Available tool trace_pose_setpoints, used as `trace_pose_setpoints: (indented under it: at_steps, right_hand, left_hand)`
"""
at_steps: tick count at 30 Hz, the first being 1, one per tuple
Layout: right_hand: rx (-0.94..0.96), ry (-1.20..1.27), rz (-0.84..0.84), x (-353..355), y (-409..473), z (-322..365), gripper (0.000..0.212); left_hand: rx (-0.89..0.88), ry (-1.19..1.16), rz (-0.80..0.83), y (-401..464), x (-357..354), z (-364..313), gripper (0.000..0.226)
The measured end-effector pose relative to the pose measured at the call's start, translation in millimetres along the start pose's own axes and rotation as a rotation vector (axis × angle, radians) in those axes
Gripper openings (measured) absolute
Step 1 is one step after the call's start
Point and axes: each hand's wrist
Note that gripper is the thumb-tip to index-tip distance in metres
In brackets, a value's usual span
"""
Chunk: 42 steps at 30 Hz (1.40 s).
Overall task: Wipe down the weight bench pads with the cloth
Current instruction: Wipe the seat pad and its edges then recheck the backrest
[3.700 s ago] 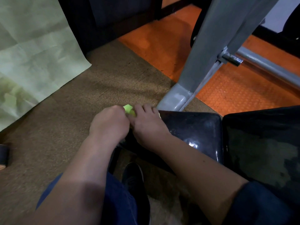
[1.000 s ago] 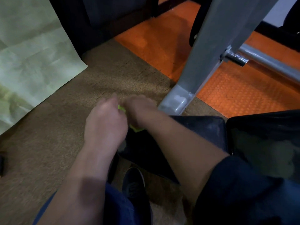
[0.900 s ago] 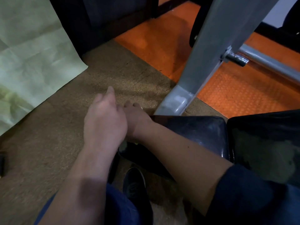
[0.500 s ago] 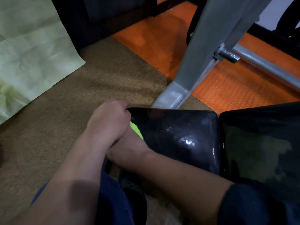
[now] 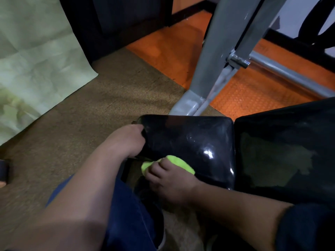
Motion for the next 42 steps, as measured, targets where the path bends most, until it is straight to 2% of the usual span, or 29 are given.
trace_pose_setpoints:
  at_steps: [3,7,11,13,15,17,20,25,29,31,33,36,38,42]
  right_hand:
    - [-0.081,0.027,-0.013,0.5,-11.0,0.3,0.037]
    - [-0.028,0.074,0.121,1.3,-22.1,22.0,0.037]
    - [-0.126,0.134,0.004,-5.6,-65.4,8.6,0.043]
    - [-0.157,0.111,0.019,-3.6,-67.1,16.1,0.051]
    - [-0.092,0.099,0.095,-8.3,-68.8,31.3,0.055]
    - [-0.032,0.094,0.087,-17.6,-83.9,28.7,0.044]
    - [-0.064,0.151,0.021,-21.0,-108.1,16.8,0.023]
    - [-0.049,0.097,0.166,-15.4,-110.1,34.5,0.035]
    - [-0.019,0.130,0.205,-17.6,-156.8,17.1,0.032]
    - [-0.133,0.150,0.138,-15.4,-162.3,19.0,0.040]
    - [-0.188,0.175,0.152,-15.2,-162.6,30.3,0.045]
    - [-0.279,0.239,0.167,-16.7,-180.8,42.9,0.018]
    - [-0.447,0.284,0.130,-10.8,-200.9,48.2,0.016]
    - [-0.917,0.267,-0.040,8.5,-224.2,55.3,0.043]
  left_hand:
    - [-0.018,0.010,-0.001,-0.7,-4.8,1.4,0.038]
    - [-0.054,0.007,-0.023,-10.5,-9.7,-4.8,0.043]
    - [-0.105,0.070,-0.035,-16.5,-15.9,-4.7,0.041]
    - [-0.138,0.091,-0.024,-18.6,-17.7,-7.7,0.041]
    - [-0.191,0.095,0.001,-23.6,-20.4,-12.0,0.041]
    - [-0.238,0.104,0.027,-31.1,-26.9,-15.8,0.042]
    - [-0.300,0.152,0.056,-44.8,-44.7,-21.3,0.044]
    - [-0.418,0.162,0.111,-69.2,-71.4,-36.9,0.042]
    - [-0.458,0.138,0.138,-81.4,-85.2,-39.6,0.046]
    - [-0.471,0.142,0.150,-83.0,-91.1,-45.0,0.046]
    - [-0.500,0.159,0.154,-86.4,-96.6,-55.8,0.043]
    - [-0.548,0.139,0.159,-94.4,-102.7,-74.3,0.037]
    - [-0.556,0.090,0.166,-98.6,-109.0,-86.7,0.036]
    - [-0.552,-0.107,0.180,-102.8,-130.5,-123.5,0.043]
Point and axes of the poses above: each hand's wrist, its own y-axis towards the middle knuckle, its own x-axis out of the back of the hand, z = x × y, and after that the axes turned 15 degrees about -y, right-handed
